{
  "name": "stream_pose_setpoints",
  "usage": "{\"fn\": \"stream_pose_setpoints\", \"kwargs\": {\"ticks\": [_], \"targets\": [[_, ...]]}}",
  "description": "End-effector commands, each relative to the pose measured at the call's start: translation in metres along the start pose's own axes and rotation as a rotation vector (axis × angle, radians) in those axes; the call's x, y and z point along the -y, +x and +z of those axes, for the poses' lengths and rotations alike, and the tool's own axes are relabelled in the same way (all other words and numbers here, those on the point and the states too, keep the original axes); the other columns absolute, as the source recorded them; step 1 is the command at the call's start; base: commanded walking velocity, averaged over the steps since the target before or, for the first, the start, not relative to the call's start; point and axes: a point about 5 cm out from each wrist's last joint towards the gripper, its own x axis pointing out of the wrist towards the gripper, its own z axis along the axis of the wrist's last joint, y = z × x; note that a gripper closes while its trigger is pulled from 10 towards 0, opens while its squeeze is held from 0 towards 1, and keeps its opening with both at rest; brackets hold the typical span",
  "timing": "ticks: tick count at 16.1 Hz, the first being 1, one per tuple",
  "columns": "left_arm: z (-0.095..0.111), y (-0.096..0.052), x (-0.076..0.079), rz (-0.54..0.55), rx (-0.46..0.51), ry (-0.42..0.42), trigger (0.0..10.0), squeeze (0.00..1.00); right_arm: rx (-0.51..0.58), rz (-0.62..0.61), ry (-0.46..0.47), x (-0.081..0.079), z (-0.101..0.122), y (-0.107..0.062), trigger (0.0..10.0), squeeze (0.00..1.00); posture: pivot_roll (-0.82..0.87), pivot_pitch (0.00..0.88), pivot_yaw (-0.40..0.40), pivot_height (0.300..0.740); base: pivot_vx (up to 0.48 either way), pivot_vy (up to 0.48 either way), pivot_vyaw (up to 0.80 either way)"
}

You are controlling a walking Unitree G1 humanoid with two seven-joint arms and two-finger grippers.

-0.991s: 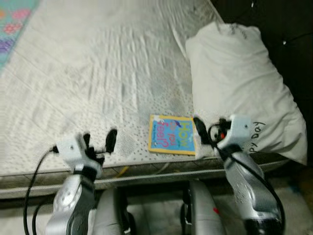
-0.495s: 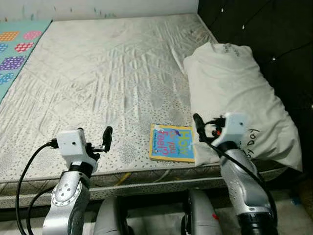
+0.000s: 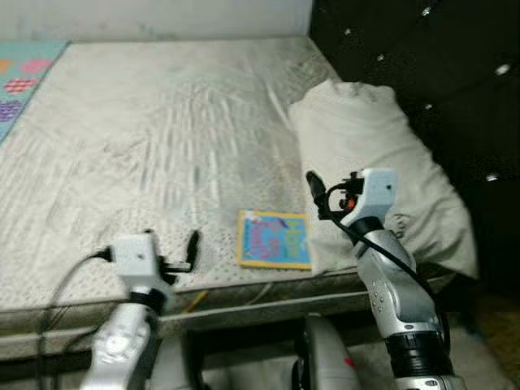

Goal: Clean up the room

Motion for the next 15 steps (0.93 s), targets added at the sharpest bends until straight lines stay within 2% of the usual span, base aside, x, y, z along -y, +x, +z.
{"fn": "stream_pose_setpoints", "kwargs": {"ticks": [1, 2, 3, 6, 9, 11, 15], "targets": [[0.0, -0.004, 0.004, -0.007, 0.007, 0.023, 10.0, 0.0, 0.013, -0.007, 0.003, 0.002, 0.003, 0.002, 10.0, 0.0, -0.1, 0.075, -0.018, 0.637, 0.0, 0.0, 0.0], [0.003, -0.005, 0.011, -0.059, 0.025, 0.039, 10.0, 0.0, 0.015, -0.008, -0.004, 0.003, 0.003, 0.001, 10.0, 0.0, -0.1, 0.084, -0.02, 0.651, 0.0, 0.0, 0.0], [0.004, -0.004, 0.012, -0.062, 0.031, 0.03, 10.0, 0.0, 0.009, -0.01, -0.008, 0.005, 0.002, 0.001, 10.0, 0.0, -0.1, 0.084, -0.02, 0.66, 0.0, 0.0, 0.0], [0.003, 0.0, 0.002, 0.019, 0.027, -0.006, 10.0, 0.0, 0.004, -0.032, -0.02, 0.011, -0.001, -0.001, 10.0, 0.0, -0.11, 0.084, 0.001, 0.704, 0.0, 0.0, 0.0], [-0.001, 0.004, -0.001, 0.041, 0.017, -0.009, 10.0, 0.0, -0.005, -0.055, -0.02, 0.013, -0.008, -0.004, 10.0, 0.0, -0.11, 0.054, 0.02, 0.739, 0.0, 0.0, 0.0], [-0.005, 0.011, -0.006, 0.064, 0.019, 0.019, 10.0, 0.0, -0.017, -0.072, -0.033, 0.015, -0.017, -0.007, 10.0, 0.0, -0.11, 0.005, 0.03, 0.74, 0.0, 0.0, 0.0], [-0.006, 0.034, -0.013, 0.115, 0.026, 0.058, 10.0, 0.0, -0.041, -0.083, -0.061, 0.018, -0.027, -0.004, 10.0, 0.0, -0.11, 0.0, 0.02, 0.74, 0.0, 0.0, 0.0]]}}
